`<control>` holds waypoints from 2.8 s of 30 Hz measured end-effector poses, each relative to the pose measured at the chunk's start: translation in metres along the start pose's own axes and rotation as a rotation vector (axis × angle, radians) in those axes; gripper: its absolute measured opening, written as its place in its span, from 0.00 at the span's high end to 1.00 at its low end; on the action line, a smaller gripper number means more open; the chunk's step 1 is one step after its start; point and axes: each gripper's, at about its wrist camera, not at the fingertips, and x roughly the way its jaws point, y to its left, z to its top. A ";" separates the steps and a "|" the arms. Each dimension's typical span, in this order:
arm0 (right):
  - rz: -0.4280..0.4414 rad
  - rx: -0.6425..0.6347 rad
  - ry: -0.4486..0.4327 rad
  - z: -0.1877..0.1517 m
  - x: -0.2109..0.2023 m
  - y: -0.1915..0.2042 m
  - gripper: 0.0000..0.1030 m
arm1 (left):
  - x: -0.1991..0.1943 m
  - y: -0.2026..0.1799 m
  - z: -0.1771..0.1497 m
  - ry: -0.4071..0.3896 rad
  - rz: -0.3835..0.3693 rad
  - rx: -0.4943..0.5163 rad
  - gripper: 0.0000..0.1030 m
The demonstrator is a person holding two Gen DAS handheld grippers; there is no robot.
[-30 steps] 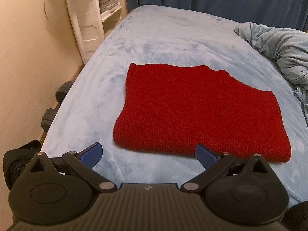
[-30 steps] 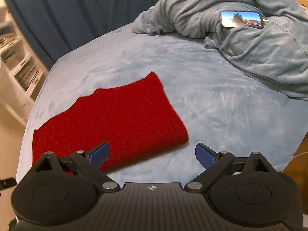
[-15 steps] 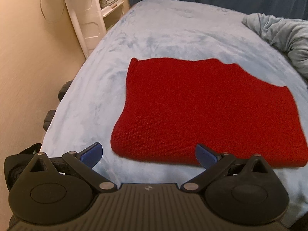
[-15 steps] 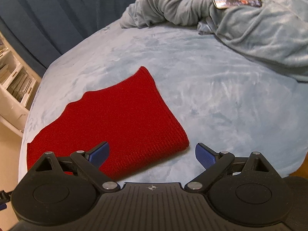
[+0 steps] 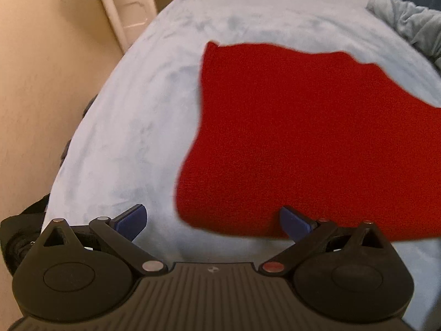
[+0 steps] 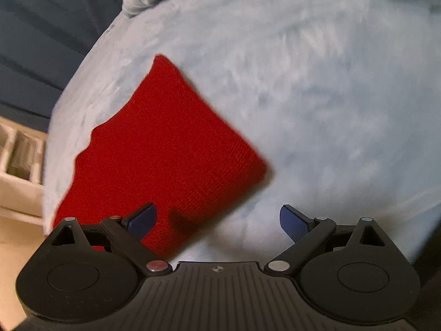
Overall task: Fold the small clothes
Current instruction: 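Grasp one end of the folded cardigan with the right gripper, then lift that end with the right gripper, fold it over the other half, release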
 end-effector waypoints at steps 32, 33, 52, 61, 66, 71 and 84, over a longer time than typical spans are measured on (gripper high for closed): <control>0.036 0.093 -0.049 0.025 0.046 0.014 0.62 | 0.020 0.054 -0.012 0.067 -0.008 -0.123 0.00; 0.033 0.093 -0.049 0.025 0.047 0.013 0.61 | 0.020 0.055 -0.012 0.068 -0.011 -0.126 0.00; -0.004 0.048 -0.052 0.024 0.051 0.018 0.55 | 0.045 0.073 -0.027 0.072 0.007 -0.151 0.00; -0.127 -0.081 -0.076 0.022 0.048 0.051 0.74 | 0.052 0.077 -0.031 -0.034 -0.026 -0.163 0.00; -0.329 -0.363 -0.179 0.016 0.030 0.150 0.84 | 0.054 0.079 -0.029 -0.039 -0.048 -0.163 0.00; -0.275 -1.041 -0.432 -0.090 0.018 0.297 0.85 | 0.052 0.092 -0.027 -0.028 -0.095 -0.200 0.00; 0.014 -1.885 -0.283 -0.333 0.079 0.286 0.81 | 0.050 0.148 -0.030 -0.020 -0.166 -0.448 0.00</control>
